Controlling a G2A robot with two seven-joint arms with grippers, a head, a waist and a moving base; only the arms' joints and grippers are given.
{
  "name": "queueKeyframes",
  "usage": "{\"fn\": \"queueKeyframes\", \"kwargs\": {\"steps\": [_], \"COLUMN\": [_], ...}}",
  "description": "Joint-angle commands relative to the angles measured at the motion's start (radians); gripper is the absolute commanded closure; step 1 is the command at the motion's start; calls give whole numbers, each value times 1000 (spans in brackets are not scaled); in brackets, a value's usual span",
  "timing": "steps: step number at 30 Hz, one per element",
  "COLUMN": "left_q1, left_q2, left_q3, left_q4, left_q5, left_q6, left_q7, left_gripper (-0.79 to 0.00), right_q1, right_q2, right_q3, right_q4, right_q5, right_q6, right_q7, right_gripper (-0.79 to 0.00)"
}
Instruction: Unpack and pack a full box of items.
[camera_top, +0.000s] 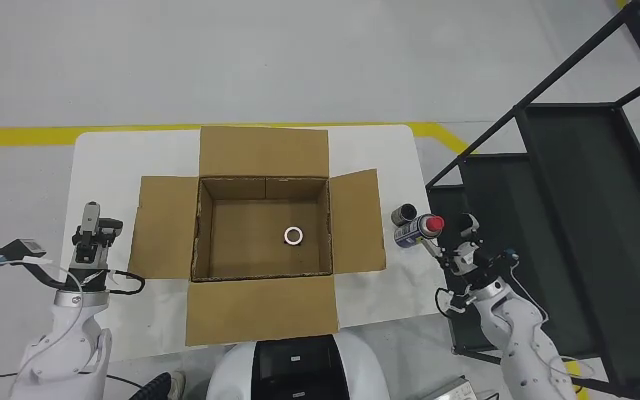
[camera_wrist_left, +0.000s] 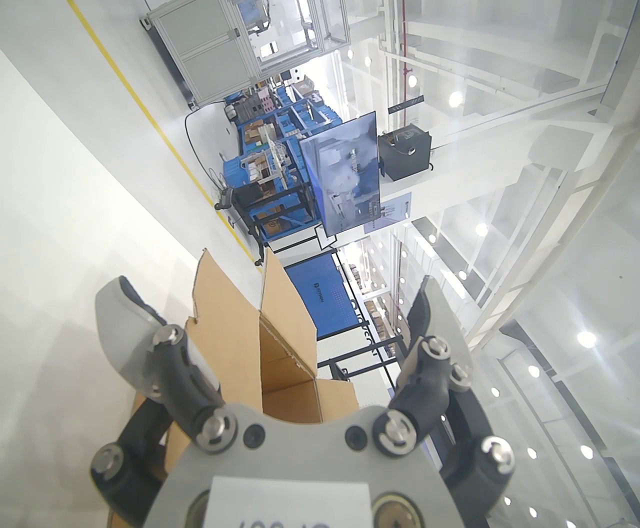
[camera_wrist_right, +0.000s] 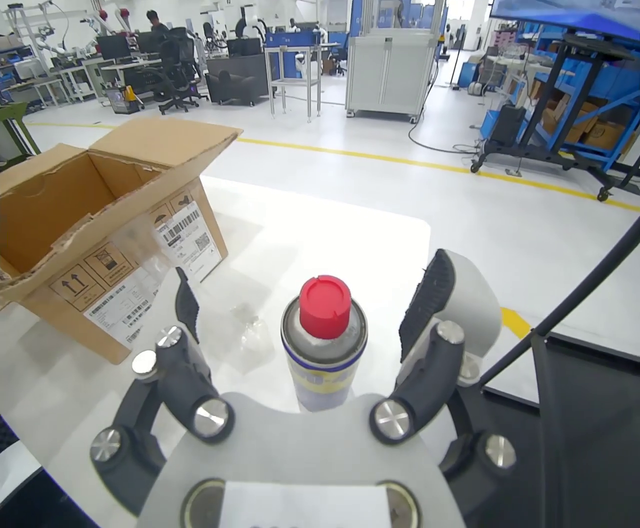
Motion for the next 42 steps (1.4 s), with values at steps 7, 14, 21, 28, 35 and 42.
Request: {"fn": "queueKeyframes", "kwargs": {"steps": [7,14,21,28,35,42], "left_q1": [0,0,0,0,0,0], "left_q2": [0,0,0,0,0,0], "left_q3": [0,0,0,0,0,0], "left_q4": [0,0,0,0,0,0], "left_q5": [0,0,0,0,0,0], "left_q6": [0,0,0,0,0,0], "left_q7": [0,0,0,0,0,0], "left_gripper": [-785,-785,-785,-785,-785,-785], "right_q1": [97,153,205,232,240,162], "right_q2": [-6,-7,-9,-8,-4,17], "right_q3": [-75,-109,-142,-157,-152,-85], "right_q4": [133,223,298,349,378,295], "right_q5": [-48,-72,-70,-58,-8,36], "right_q6": [73,109,116,100,44,-71], "right_q7": [25,17,13,5,-12,-52], "right_gripper": [-785,-785,-785,0,0,0]}}
